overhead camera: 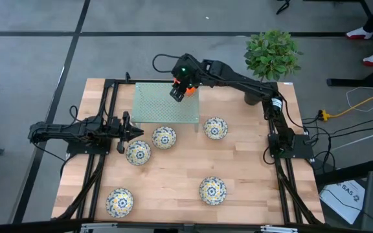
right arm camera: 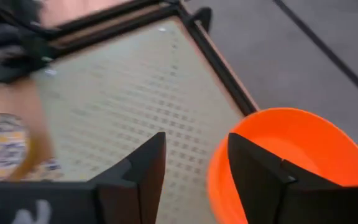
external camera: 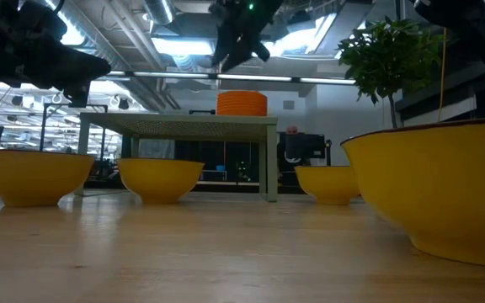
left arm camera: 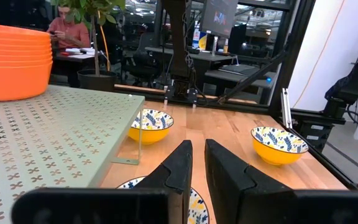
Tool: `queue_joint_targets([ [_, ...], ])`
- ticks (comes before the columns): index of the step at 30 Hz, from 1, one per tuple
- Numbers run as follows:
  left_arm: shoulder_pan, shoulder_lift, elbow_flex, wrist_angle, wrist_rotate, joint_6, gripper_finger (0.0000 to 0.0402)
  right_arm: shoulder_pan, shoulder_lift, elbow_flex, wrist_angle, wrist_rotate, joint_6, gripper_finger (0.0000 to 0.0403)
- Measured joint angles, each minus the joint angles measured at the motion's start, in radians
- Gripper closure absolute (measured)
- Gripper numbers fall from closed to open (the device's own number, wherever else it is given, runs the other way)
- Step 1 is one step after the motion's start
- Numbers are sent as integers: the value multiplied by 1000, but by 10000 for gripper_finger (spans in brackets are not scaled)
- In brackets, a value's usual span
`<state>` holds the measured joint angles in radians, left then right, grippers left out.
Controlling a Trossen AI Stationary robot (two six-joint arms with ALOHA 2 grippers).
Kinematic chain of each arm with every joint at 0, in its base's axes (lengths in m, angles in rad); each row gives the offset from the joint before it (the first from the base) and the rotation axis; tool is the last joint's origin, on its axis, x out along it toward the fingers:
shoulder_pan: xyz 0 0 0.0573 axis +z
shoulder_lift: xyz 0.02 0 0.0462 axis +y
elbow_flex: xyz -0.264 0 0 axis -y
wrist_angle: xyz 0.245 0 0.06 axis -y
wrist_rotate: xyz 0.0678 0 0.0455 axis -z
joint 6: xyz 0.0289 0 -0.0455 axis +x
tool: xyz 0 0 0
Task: Pick & Place Mini bowls
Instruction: Put the yellow bowl on the shelf
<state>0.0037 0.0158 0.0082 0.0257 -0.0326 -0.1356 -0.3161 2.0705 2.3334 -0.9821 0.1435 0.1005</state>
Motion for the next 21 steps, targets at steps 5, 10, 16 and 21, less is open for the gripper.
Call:
queue_joint_targets([
  [5, 0, 0, 0, 0, 0, 0, 363, 11, -23, 17, -43, -91, 24, 229],
  [10, 0, 0, 0, 0, 0, 0, 363, 46, -24, 15, -84, -198, 69, 234],
  [16, 0, 0, 0, 0, 0, 0, 363, 122, -24, 15, -109, -250, 79, 234],
  [21, 0, 0, 0, 0, 0, 0, 363, 204, -24, 15, -113, -252, 79, 234],
])
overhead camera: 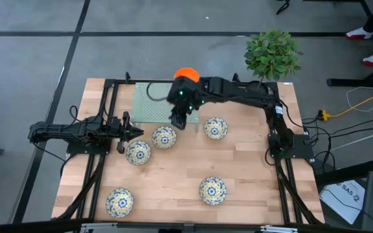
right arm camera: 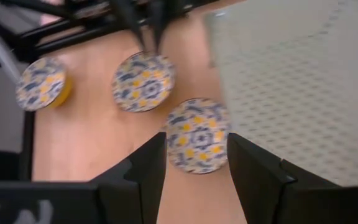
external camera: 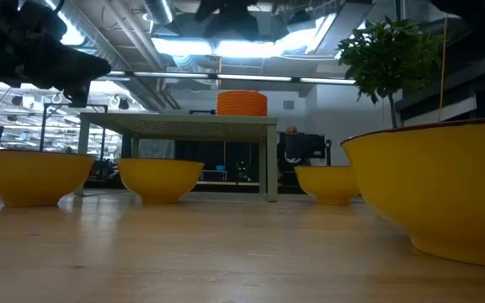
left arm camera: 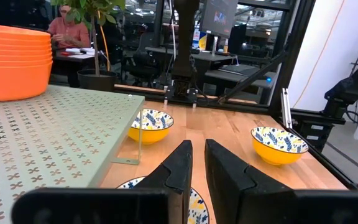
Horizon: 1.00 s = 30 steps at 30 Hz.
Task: Pick & Place Mini bowls
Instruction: Put the yellow bowl on the shelf
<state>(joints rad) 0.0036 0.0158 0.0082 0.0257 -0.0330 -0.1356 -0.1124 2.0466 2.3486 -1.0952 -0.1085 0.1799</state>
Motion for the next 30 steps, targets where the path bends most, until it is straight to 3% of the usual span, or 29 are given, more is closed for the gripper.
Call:
queue_joint_targets([
  [13, 0, 0, 0, 0, 0, 0, 363, 211, 1, 0, -85, 0, 131, 234],
  [23, 0, 0, 0, 0, 0, 0, 363, 353, 1, -1, -286, 0, 369, 234],
  [30, 0, 0, 0, 0, 0, 0, 363, 432, 1, -1, -324, 3, 484, 234],
])
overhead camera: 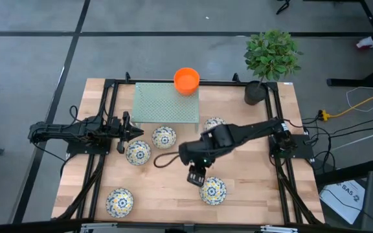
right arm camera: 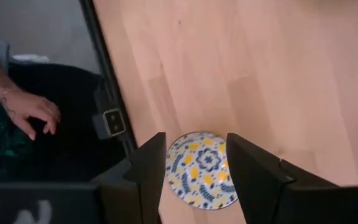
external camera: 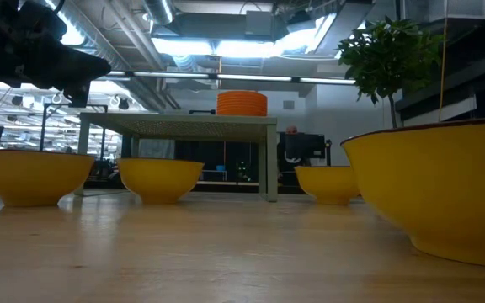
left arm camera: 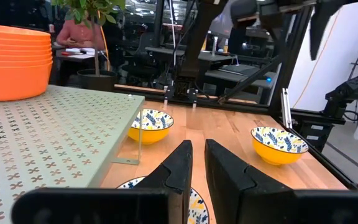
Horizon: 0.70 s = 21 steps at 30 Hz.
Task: Pick & Place Mini bowls
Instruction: Put the yellow bowl on the shelf
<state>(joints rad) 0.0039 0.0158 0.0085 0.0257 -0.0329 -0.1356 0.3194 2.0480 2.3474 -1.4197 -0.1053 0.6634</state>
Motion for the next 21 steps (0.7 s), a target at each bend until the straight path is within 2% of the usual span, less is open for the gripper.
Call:
queue_joint_targets([
  [5, 0, 0, 0, 0, 0, 0, 363, 54, 0, 0, 0, 13, 10, 234],
  [11, 0, 0, 0, 0, 0, 0, 363, 107, 0, 0, 1, 130, 10, 234],
  [21, 0, 0, 0, 0, 0, 0, 363, 218, 1, -61, 38, 220, 17, 234],
])
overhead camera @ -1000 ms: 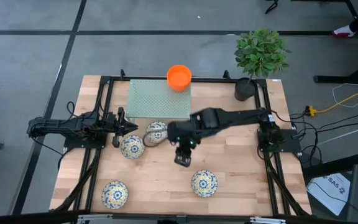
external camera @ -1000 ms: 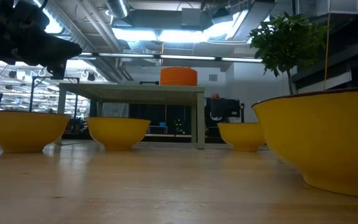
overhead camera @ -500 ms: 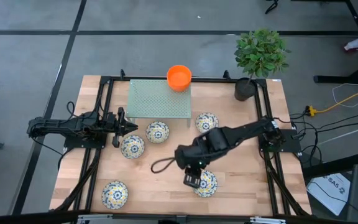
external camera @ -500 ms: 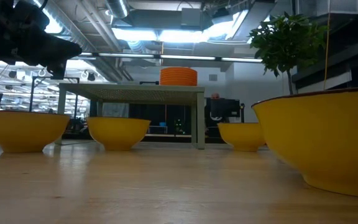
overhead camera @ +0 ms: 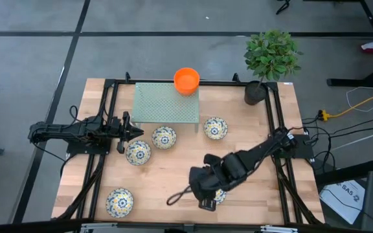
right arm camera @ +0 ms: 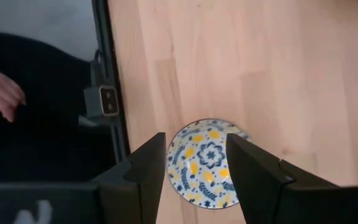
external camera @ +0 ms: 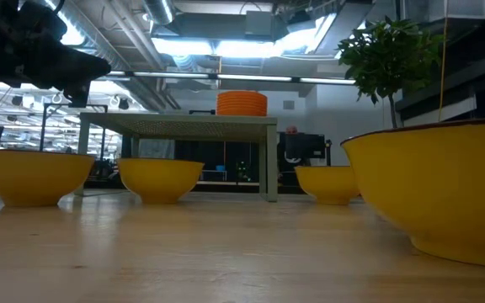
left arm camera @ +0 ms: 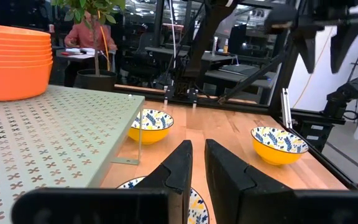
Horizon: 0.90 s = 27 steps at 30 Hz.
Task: Pick & Place Mini bowls
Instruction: Put the yellow bowl on the shelf
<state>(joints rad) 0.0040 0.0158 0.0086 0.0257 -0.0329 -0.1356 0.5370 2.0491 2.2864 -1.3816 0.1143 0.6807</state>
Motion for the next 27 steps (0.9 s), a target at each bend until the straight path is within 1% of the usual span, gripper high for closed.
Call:
queue_joint_targets([
  [8, 0, 0, 0, 0, 0, 0, 363, 84, 1, -121, 30, 1, 19, 234],
  [19, 0, 0, 0, 0, 0, 0, 363, 191, 0, -239, 71, 120, 16, 234],
  [27, 0, 0, 0, 0, 0, 0, 363, 212, 0, -360, 227, 115, 14, 234],
])
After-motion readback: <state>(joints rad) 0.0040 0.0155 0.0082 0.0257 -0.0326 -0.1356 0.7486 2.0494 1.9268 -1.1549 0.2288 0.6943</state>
